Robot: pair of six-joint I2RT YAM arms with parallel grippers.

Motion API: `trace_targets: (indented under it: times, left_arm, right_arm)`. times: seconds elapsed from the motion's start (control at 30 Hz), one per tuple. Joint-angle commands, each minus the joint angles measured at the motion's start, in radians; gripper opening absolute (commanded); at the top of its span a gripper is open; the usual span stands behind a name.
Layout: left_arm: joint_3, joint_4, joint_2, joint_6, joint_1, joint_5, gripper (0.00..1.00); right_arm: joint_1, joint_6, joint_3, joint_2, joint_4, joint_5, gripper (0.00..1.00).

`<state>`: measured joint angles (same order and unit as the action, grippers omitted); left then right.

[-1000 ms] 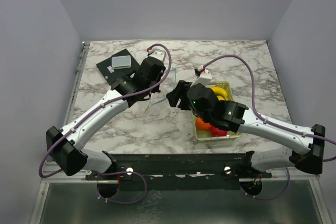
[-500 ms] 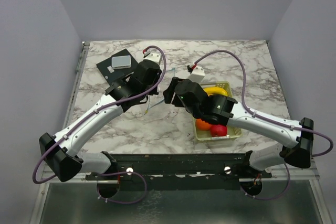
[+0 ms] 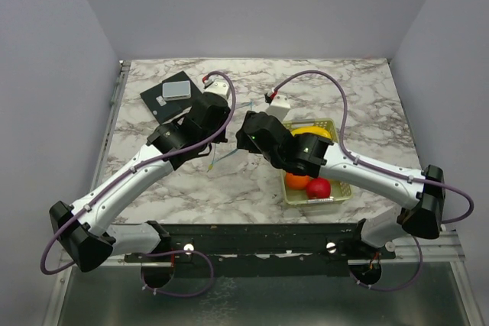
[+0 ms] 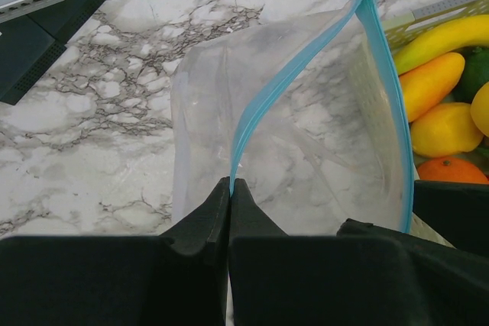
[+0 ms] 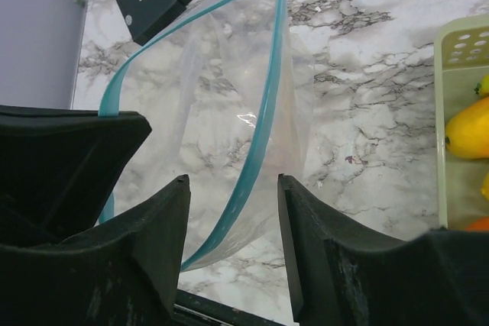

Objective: Place the food in the zip-top bag and seal the zipper
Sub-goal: Adjust the zipper food storage bag at the center of the board.

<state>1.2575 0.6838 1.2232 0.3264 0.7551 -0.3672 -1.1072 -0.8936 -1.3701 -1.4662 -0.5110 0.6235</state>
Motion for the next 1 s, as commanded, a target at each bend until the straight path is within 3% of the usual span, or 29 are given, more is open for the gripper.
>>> trace_targets:
  times: [0.0, 0.17, 0.4, 0.53, 0.8, 0.97]
  left_arm:
    - [-0.018, 0.005, -0.036, 0.016, 0.007, -0.018, 0.00]
    - [-0.031, 0.005, -0.054, 0.023, 0.006, -0.028, 0.00]
    - [-0.061, 0.006, -0.077, 0.024, 0.007, -0.029, 0.00]
    - [-0.072, 0.009, -0.076, 0.018, 0.007, -0.032, 0.04]
    - [-0.046, 0.032, -0.045, 0.011, 0.006, -0.061, 0.29]
    - [-0.020, 0.042, -0.017, -0.001, 0.007, -0.072, 0.32]
  right_arm:
    - [0.009, -0.023, -0.039, -0.033, -0.024, 0.019, 0.53]
    - [0.010, -0.032, -0.038, -0.051, -0.024, 0.002, 0.43]
    - [0.011, -0.031, -0.023, -0.054, -0.014, -0.004, 0.02]
    - [0.012, -0.023, -0.007, -0.051, -0.001, -0.002, 0.01]
    - [0.012, 0.000, 0.032, -0.044, 0.043, -0.028, 0.01]
    - [0.012, 0.012, 0.034, -0.052, 0.042, -0.034, 0.01]
